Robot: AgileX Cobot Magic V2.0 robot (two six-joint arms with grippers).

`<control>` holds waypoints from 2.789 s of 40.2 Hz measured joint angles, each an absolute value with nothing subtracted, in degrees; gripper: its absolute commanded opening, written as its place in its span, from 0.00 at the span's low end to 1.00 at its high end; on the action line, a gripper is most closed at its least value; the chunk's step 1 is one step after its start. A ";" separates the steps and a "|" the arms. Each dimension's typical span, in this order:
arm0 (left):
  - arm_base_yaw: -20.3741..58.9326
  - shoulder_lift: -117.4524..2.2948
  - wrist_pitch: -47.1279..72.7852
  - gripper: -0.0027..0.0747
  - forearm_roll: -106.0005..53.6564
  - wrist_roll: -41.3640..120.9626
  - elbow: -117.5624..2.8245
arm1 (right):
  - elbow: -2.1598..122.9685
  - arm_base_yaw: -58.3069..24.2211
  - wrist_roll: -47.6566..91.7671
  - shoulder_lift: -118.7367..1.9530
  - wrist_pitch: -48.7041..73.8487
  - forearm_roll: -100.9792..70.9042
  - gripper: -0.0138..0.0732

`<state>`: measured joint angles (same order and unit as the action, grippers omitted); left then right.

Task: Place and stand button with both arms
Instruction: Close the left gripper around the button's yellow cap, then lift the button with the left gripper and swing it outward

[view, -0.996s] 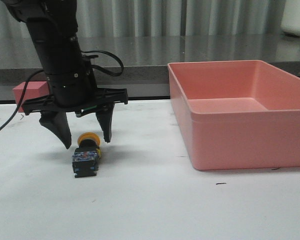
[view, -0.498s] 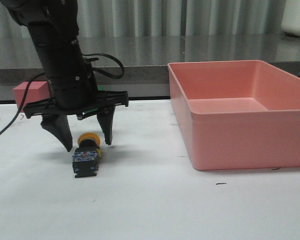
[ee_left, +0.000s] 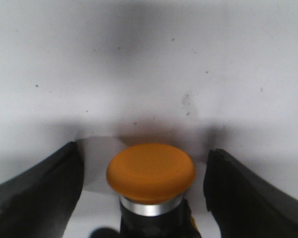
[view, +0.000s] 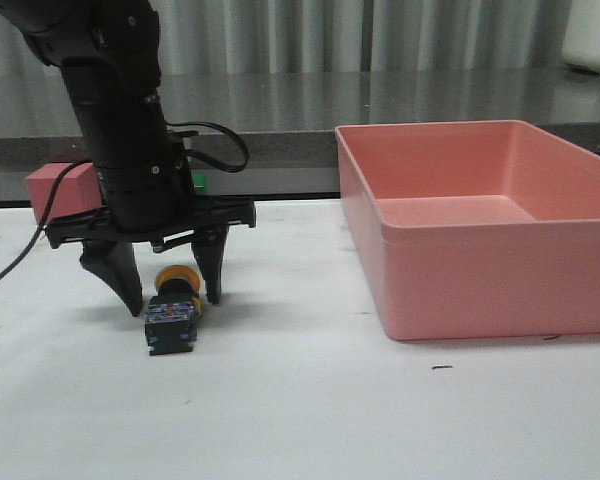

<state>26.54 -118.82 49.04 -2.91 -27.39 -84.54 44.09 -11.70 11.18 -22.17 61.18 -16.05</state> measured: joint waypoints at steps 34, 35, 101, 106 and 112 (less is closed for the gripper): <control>26.54 -114.30 50.63 0.30 -0.68 -21.80 -84.63 | 43.97 -11.70 11.18 -22.17 61.40 -16.05 0.68; 26.54 -113.59 50.63 0.30 0.00 -21.71 -84.63 | 43.97 -11.70 11.18 -22.17 61.40 -16.05 0.68; 28.87 -76.68 -41.61 0.30 -11.80 9.71 -25.26 | 43.97 -11.70 11.18 -22.17 61.40 -16.05 0.68; 28.87 -78.92 -45.44 0.30 -11.80 9.71 -25.03 | 43.97 -11.70 11.18 -22.17 61.40 -16.05 0.68; 28.87 -82.77 -51.92 0.30 -10.56 7.36 -23.31 | 43.97 -11.70 11.18 -22.17 61.40 -16.05 0.68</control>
<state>28.87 -82.77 -51.92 -10.56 7.36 -23.31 43.97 -11.70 11.18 -22.17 61.40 -16.05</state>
